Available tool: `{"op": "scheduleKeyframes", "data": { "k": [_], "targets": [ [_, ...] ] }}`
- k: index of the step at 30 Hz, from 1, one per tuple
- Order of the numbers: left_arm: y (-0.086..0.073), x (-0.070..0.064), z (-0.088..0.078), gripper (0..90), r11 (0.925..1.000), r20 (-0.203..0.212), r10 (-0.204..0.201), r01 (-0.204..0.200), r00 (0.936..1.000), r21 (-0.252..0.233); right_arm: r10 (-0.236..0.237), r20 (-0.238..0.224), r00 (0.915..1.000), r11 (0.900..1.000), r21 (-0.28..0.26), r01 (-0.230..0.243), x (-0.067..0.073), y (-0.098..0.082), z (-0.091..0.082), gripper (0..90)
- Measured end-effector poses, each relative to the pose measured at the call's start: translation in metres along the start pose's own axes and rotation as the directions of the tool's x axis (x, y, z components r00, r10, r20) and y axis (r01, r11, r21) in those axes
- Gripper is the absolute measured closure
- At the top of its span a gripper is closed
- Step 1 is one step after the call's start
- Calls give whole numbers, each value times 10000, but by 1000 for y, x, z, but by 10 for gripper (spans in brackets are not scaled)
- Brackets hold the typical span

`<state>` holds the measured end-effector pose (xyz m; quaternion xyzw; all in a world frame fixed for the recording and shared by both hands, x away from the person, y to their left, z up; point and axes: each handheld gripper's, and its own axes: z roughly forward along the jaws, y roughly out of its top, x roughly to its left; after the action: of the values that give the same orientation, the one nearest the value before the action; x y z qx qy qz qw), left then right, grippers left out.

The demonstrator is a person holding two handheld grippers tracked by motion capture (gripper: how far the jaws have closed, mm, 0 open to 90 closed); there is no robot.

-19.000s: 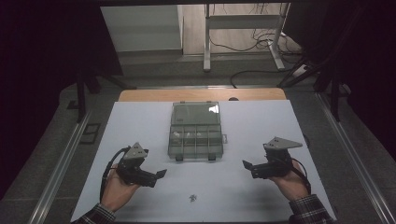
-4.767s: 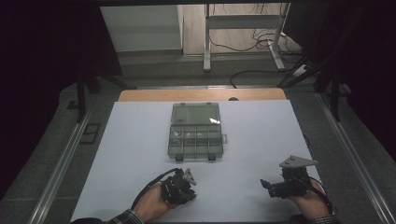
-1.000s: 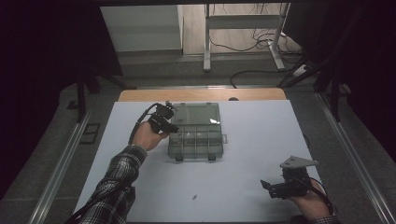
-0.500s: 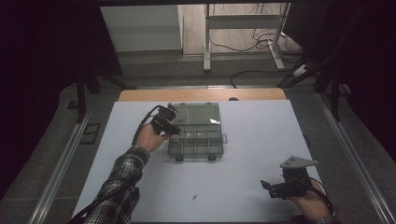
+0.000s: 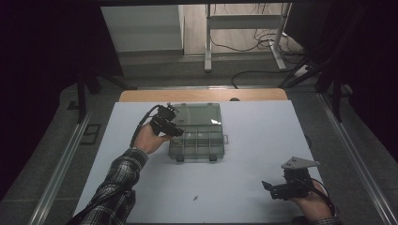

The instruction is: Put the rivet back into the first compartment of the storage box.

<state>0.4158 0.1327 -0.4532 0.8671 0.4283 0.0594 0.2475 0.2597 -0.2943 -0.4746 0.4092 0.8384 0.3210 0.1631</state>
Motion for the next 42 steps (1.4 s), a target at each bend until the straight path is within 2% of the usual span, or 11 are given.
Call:
{"op": "scheduleKeyframes", "data": {
  "k": [4,6,8,12,16,17,28,30,38,42],
  "targets": [
    [-2,-4,-2,369,9998,6,188,-188,9998,36,-10,-2,10000,10000,0,10,0,0,0,1],
    [-5,-7,-4,323,9997,89,213,-212,9997,-100,-8,-2,10000,10000,-3,8,0,0,0,2],
    [-6,-8,-6,276,9997,285,158,-153,9995,-182,-9,0,10000,10000,-2,9,0,0,0,2],
    [-9,-9,-10,185,9996,393,127,-117,9991,-252,-8,1,10000,10000,-8,8,0,0,0,2],
    [-13,-9,-18,122,9990,905,-79,118,9959,-429,9,9,10000,10000,-9,-9,0,0,0,2],
    [-14,-10,-19,111,9990,906,-82,121,9959,-434,1,6,10000,10000,-7,-1,0,0,0,2],
    [-25,-12,-30,25,9979,1196,8,70,9928,-642,11,14,10000,10000,-3,-11,0,0,0,2],
    [-27,-15,-32,10,9978,1035,152,-85,9945,-653,-10,17,10000,10000,2,10,0,0,0,2],
    [-34,-26,-38,0,9964,1121,496,-414,9925,-744,-11,19,10000,10000,13,11,0,0,0,2],
    [-38,-31,-40,0,9953,1007,660,-584,9927,-767,-21,20,10000,10000,22,21,0,0,0,2]
  ]
}}
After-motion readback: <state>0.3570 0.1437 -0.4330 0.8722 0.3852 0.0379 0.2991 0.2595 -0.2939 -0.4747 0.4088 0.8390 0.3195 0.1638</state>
